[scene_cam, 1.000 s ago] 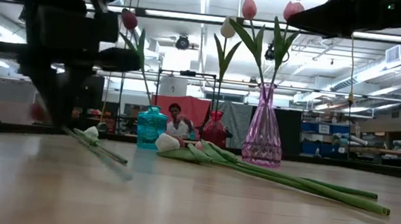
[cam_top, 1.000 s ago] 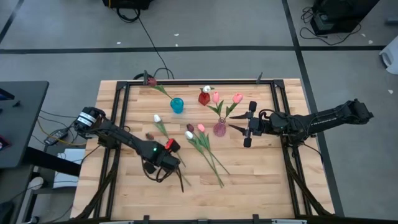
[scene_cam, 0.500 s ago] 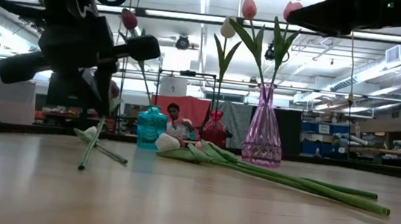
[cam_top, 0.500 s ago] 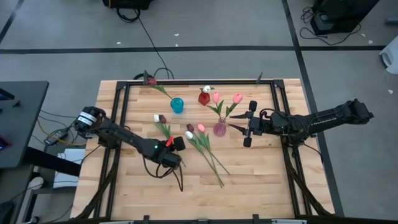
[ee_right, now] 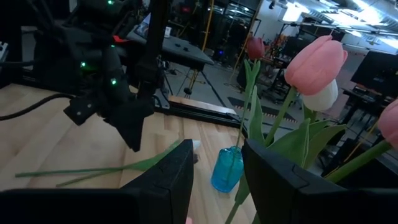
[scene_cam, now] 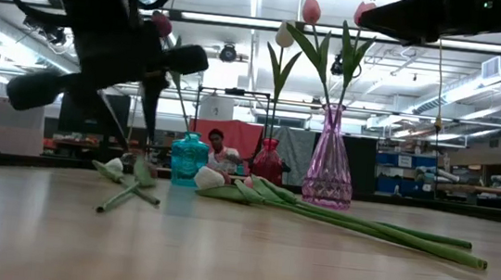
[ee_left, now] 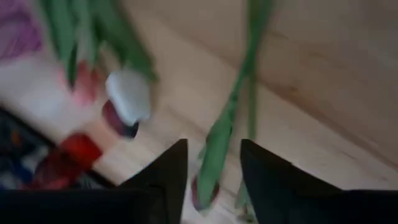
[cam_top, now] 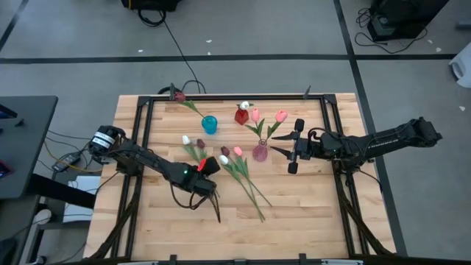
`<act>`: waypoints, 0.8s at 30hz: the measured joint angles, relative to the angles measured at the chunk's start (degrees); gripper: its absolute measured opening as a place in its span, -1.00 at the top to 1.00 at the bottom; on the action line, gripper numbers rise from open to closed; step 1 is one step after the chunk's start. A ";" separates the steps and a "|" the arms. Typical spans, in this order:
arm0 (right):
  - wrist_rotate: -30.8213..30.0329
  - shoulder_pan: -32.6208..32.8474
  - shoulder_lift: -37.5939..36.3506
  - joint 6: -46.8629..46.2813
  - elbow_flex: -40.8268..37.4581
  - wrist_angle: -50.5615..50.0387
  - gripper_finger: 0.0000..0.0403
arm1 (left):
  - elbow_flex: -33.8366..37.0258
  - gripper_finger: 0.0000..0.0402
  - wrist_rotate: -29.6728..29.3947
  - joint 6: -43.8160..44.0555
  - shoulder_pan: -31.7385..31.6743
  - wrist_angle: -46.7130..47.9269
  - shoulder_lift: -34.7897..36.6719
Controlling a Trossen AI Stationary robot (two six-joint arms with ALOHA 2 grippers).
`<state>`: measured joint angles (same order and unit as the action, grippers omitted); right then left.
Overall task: Sort flowers into vase by color
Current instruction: Put the left red tulip into the the blue vase
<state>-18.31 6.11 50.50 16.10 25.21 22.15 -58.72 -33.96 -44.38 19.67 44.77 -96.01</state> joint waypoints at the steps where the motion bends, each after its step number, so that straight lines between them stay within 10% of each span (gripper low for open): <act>1: 0.00 0.00 0.00 -0.02 0.00 0.00 0.25 | -0.51 0.18 -0.89 2.92 0.17 0.36 0.00; 6: 0.00 0.00 0.00 -0.02 0.00 -0.35 0.25 | -4.17 0.05 -1.34 28.27 0.78 0.37 0.01; 16: 0.00 0.00 0.00 0.13 0.00 -0.37 0.25 | -2.83 0.12 10.48 117.71 -4.49 2.73 0.01; 24: 0.45 0.02 0.00 0.17 -0.01 -0.83 0.25 | 2.13 0.14 20.11 127.60 -8.80 -8.73 0.01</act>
<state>-17.86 6.13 50.50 16.27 25.19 21.32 -56.60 -13.85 83.22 10.86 36.04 -96.01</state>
